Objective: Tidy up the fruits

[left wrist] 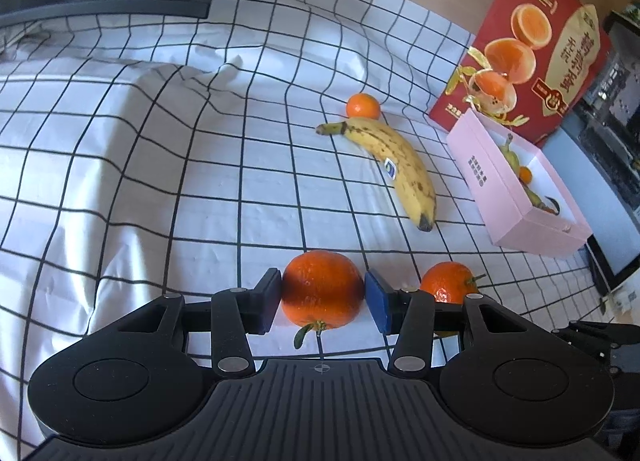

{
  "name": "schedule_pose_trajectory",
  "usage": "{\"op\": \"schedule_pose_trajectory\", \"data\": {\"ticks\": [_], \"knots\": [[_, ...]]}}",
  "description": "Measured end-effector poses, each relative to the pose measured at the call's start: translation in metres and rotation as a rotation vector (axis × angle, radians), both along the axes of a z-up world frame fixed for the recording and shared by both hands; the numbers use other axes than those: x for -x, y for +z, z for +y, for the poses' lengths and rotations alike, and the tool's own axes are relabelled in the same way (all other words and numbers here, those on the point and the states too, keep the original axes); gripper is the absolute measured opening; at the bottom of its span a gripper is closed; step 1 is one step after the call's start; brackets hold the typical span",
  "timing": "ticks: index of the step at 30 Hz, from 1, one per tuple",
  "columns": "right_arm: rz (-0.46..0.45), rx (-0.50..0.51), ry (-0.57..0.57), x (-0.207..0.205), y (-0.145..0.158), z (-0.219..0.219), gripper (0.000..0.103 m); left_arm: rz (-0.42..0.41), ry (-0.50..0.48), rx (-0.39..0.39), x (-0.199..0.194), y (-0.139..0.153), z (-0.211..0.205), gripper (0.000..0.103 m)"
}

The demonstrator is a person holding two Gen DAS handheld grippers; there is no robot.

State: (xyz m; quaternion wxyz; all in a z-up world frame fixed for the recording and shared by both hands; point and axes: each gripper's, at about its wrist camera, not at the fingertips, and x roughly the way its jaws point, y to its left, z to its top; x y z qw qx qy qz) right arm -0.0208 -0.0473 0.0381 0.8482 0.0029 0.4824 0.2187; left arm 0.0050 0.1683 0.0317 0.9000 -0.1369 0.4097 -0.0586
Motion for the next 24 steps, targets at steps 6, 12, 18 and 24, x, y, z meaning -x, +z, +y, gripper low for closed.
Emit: {"op": "schedule_pose_trajectory", "data": {"ticks": [6, 12, 18, 24], "knots": [[0.002, -0.076, -0.025, 0.004, -0.005, -0.01, 0.073, -0.003, 0.004, -0.009, -0.002, -0.001, -0.002, 0.051], [-0.026, -0.049, 0.05, 0.01, -0.009, 0.006, 0.097, 0.003, 0.009, -0.004, -0.002, -0.001, -0.001, 0.051], [-0.03, 0.035, 0.097, 0.011, -0.012, 0.022, 0.103, 0.003, 0.012, 0.004, -0.001, -0.001, 0.0, 0.051], [-0.041, 0.11, 0.109, 0.013, -0.014, 0.034, 0.103, 0.003, 0.018, 0.025, -0.001, -0.001, 0.003, 0.052]]}}
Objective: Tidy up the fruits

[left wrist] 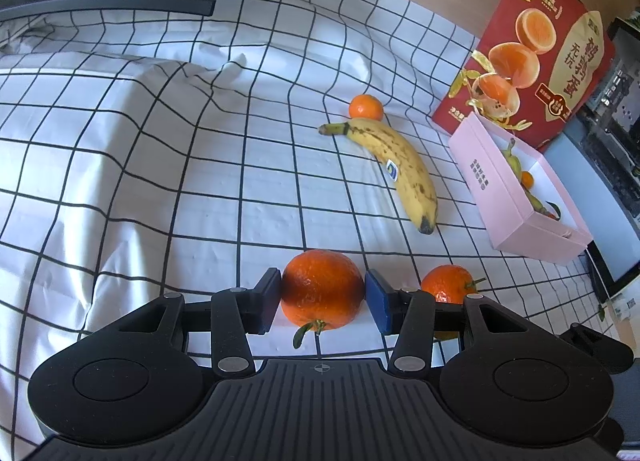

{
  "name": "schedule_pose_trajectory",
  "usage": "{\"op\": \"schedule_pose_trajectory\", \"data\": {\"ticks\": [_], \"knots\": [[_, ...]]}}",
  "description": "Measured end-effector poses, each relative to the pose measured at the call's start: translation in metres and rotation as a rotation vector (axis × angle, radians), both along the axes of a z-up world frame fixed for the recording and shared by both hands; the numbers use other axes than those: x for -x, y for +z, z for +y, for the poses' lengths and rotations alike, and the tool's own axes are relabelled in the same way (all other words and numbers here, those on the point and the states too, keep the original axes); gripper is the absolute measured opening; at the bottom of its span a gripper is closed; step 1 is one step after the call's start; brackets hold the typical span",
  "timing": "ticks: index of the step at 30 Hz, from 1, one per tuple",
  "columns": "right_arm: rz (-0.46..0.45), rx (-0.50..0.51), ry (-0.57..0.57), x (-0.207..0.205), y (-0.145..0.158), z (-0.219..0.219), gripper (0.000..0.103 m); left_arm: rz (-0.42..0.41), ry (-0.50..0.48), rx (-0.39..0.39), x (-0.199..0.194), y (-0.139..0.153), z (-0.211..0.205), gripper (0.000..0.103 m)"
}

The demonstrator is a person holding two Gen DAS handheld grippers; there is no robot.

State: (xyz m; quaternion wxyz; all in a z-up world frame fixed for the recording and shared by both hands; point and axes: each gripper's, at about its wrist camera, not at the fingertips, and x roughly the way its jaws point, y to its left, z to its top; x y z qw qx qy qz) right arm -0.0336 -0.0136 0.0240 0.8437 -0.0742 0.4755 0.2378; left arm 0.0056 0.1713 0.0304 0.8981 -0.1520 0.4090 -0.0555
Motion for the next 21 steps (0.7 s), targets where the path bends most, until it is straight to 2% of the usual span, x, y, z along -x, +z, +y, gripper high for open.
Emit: {"op": "schedule_pose_trajectory", "data": {"ticks": [4, 6, 7, 12, 17, 19, 21], "knots": [[-0.024, -0.006, -0.021, 0.003, -0.001, 0.001, 0.102, 0.006, -0.005, 0.008, 0.0, 0.0, 0.001, 0.052], [-0.045, -0.014, -0.031, 0.002, 0.001, -0.001, 0.089, 0.01, -0.011, 0.008, -0.001, 0.0, 0.002, 0.052], [-0.05, -0.018, -0.031, 0.0, 0.003, -0.002, 0.087, 0.01, -0.012, 0.009, -0.001, 0.0, 0.002, 0.052], [-0.116, -0.09, -0.115, -0.018, 0.031, -0.009, 0.087, 0.009, -0.01, 0.01, -0.001, 0.0, 0.002, 0.052], [-0.16, -0.055, -0.089, -0.031, 0.035, 0.008, 0.086, 0.01, -0.011, 0.013, 0.0, 0.0, 0.002, 0.052], [-0.143, -0.061, -0.108, -0.036, 0.029, 0.012, 0.08, 0.009, -0.01, 0.014, 0.0, 0.0, 0.002, 0.052], [-0.099, -0.07, -0.119, -0.044, 0.021, 0.015, 0.068, 0.009, -0.012, 0.012, 0.0, 0.0, 0.002, 0.052]]}}
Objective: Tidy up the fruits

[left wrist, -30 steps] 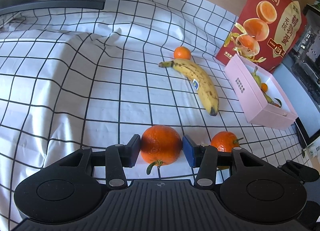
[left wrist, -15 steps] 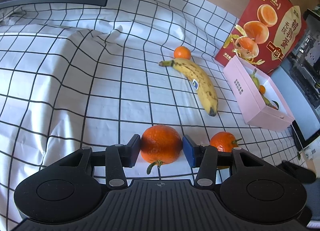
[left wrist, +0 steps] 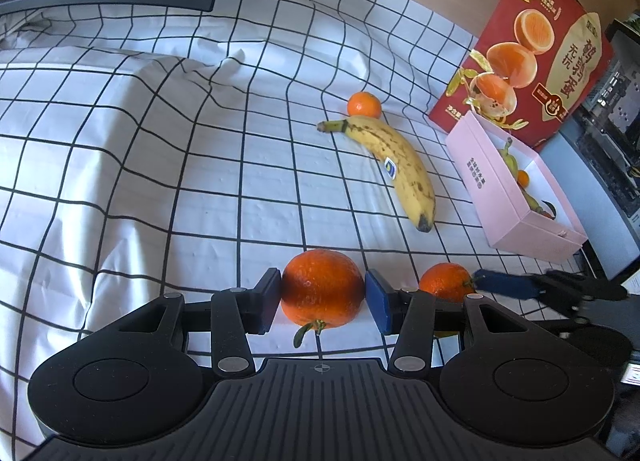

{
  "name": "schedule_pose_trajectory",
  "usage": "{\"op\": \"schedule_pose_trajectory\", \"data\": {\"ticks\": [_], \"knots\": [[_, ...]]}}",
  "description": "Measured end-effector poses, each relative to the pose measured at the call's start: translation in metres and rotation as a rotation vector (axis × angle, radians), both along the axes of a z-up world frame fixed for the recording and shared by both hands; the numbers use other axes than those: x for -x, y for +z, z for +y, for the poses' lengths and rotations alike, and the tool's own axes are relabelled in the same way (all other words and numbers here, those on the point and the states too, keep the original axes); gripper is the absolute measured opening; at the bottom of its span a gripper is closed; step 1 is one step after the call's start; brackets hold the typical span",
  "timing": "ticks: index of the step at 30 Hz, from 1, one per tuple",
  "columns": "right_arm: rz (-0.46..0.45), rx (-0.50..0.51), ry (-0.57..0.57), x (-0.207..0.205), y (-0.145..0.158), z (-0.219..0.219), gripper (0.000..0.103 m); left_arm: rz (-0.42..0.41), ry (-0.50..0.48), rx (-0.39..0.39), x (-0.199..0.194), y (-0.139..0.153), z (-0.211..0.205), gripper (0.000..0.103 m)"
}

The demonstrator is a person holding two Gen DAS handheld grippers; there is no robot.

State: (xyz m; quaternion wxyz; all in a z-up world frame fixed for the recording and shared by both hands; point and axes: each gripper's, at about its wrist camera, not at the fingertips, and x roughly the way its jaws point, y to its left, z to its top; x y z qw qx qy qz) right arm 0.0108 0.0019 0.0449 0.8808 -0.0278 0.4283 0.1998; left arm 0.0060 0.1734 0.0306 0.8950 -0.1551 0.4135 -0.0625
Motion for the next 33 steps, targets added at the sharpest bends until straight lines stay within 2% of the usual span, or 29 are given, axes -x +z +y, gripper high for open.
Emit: {"op": "schedule_pose_trajectory", "data": {"ticks": [4, 6, 8, 14, 17, 20, 24, 29, 33], "knots": [[0.024, 0.027, 0.008, -0.008, -0.011, 0.006, 0.064, 0.0, -0.002, -0.015, -0.001, 0.0, -0.002, 0.052], [0.027, 0.048, 0.025, -0.009, -0.012, 0.008, 0.051, 0.003, -0.001, -0.024, -0.004, 0.001, -0.004, 0.052], [0.035, 0.049, 0.043, -0.009, -0.013, 0.009, 0.047, 0.008, -0.002, -0.03, -0.008, 0.001, -0.007, 0.053], [0.04, 0.066, 0.031, -0.003, -0.008, 0.003, 0.046, 0.042, -0.011, -0.042, -0.023, -0.005, -0.018, 0.055], [0.039, 0.063, 0.023, 0.0, -0.001, -0.007, 0.046, 0.043, -0.021, -0.073, -0.028, -0.006, -0.026, 0.053], [0.027, 0.056, 0.004, 0.004, 0.009, -0.021, 0.046, 0.046, -0.024, -0.104, -0.032, -0.004, -0.032, 0.053], [0.012, 0.043, -0.045, 0.007, 0.023, -0.047, 0.046, 0.051, -0.027, -0.106, -0.033, 0.0, -0.038, 0.052], [-0.019, 0.029, -0.152, 0.012, 0.044, -0.092, 0.046, -0.012, -0.077, -0.102, -0.031, 0.032, -0.057, 0.052], [-0.072, 0.008, -0.246, 0.013, 0.073, -0.136, 0.046, -0.151, -0.143, -0.059, -0.042, 0.087, -0.086, 0.052]]}}
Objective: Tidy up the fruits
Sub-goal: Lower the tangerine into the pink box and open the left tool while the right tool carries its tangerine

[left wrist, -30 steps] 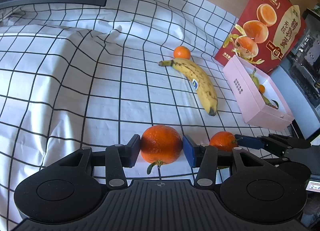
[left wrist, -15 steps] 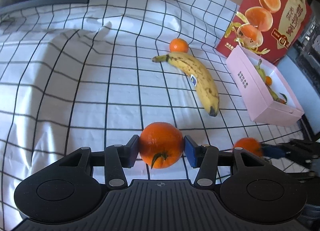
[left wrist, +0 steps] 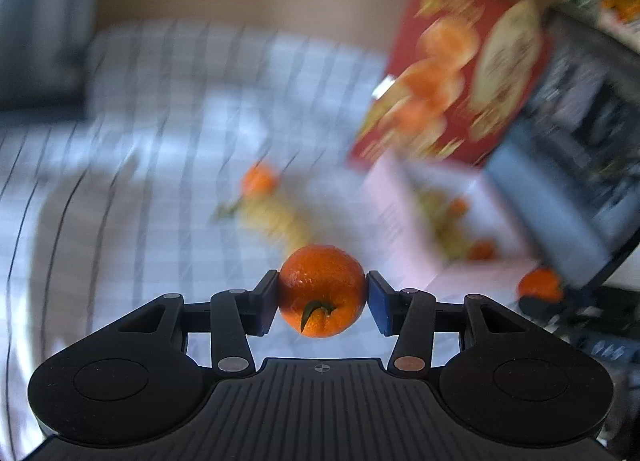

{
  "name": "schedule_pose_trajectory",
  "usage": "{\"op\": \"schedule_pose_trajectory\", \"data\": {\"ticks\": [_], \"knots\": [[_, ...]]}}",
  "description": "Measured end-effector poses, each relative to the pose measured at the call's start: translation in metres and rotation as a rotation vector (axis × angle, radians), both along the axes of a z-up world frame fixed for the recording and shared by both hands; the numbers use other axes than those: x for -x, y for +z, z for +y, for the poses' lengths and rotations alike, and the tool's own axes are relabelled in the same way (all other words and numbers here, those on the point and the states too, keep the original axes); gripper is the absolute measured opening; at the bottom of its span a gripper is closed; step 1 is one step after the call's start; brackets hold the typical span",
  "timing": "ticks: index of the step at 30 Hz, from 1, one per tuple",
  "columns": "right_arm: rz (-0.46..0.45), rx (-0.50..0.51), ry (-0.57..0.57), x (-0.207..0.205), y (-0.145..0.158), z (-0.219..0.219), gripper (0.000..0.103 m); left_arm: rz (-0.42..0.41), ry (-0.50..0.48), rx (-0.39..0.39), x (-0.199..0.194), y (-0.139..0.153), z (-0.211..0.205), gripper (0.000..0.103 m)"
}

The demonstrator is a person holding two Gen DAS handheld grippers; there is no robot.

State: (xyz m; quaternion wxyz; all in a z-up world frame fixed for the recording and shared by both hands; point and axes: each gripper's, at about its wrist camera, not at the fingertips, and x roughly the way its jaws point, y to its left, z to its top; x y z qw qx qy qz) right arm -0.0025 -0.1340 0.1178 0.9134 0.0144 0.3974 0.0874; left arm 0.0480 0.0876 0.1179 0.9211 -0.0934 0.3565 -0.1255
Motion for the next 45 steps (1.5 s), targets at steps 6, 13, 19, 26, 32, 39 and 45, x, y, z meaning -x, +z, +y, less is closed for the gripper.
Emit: {"op": "schedule_pose_trajectory", "data": {"ticks": [6, 13, 19, 26, 32, 39, 45], "knots": [[-0.131, 0.008, -0.052, 0.007, 0.041, -0.055, 0.046, -0.09, -0.172, 0.078, -0.055, 0.064, -0.071, 0.052], [-0.125, 0.004, -0.074, 0.015, 0.026, -0.106, 0.046, 0.13, -0.289, 0.116, -0.147, 0.021, -0.18, 0.052], [-0.068, -0.034, -0.113, 0.024, -0.005, -0.142, 0.046, 0.184, -0.168, 0.027, -0.191, -0.018, -0.204, 0.052], [-0.024, -0.082, -0.149, 0.019, -0.028, -0.174, 0.046, 0.237, -0.061, -0.237, -0.235, -0.037, -0.186, 0.052], [-0.022, -0.092, -0.126, 0.012, -0.034, -0.183, 0.046, 0.247, -0.091, -0.33, -0.242, -0.054, -0.194, 0.053], [-0.047, -0.079, -0.095, 0.003, -0.028, -0.177, 0.046, 0.185, -0.072, -0.246, -0.225, -0.037, -0.179, 0.05], [-0.069, -0.116, -0.05, -0.019, -0.014, -0.164, 0.046, 0.115, -0.022, -0.072, -0.18, -0.012, -0.139, 0.049]]}}
